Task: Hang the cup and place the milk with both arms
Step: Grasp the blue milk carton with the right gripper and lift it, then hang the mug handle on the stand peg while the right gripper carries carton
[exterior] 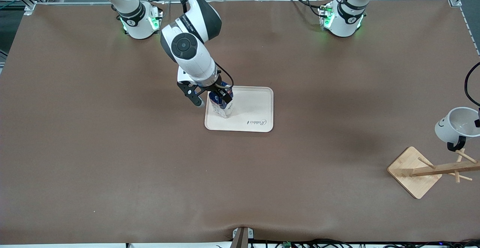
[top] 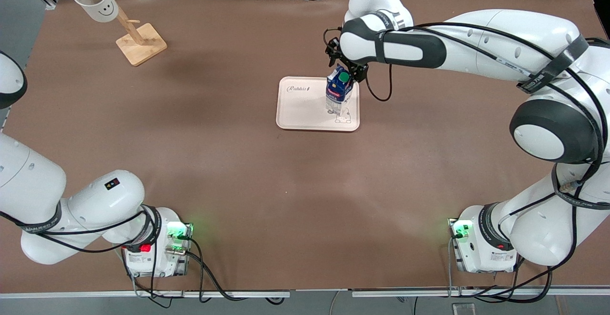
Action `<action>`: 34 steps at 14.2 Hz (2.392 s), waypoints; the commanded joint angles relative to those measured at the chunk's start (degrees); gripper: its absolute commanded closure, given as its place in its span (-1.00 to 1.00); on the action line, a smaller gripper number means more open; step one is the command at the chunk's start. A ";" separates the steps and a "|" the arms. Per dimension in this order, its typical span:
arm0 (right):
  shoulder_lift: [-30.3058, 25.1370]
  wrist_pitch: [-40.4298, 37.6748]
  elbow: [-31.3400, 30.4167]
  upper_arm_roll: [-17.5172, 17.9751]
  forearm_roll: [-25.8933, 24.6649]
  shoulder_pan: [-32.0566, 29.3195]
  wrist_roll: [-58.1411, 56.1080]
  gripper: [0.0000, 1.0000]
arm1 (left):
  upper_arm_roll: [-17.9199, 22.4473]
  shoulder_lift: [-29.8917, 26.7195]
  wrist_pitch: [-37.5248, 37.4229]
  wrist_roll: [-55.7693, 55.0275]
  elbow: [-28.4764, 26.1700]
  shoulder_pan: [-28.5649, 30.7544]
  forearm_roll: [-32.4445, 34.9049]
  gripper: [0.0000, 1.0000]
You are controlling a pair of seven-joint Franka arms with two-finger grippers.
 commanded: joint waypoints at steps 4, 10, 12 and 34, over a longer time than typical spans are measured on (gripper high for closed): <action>0.06 -1.13 1.00 -0.53 0.02 -0.11 1.91 0.99 | -0.80 0.75 0.53 -1.38 1.03 -2.21 -0.89 1.00; -0.20 -21.72 14.58 -0.88 11.10 -4.75 1.74 1.00 | -0.09 1.90 1.24 3.27 1.47 -2.04 0.34 1.00; 0.06 -32.21 19.97 -0.88 10.67 -9.23 -1.05 1.00 | -0.09 2.33 2.11 3.63 2.43 -1.95 0.52 1.00; -3.01 -32.87 4.35 -1.05 -15.00 -38.26 -83.34 1.00 | -0.78 2.16 -0.07 -16.11 2.88 -2.92 -3.52 -1.00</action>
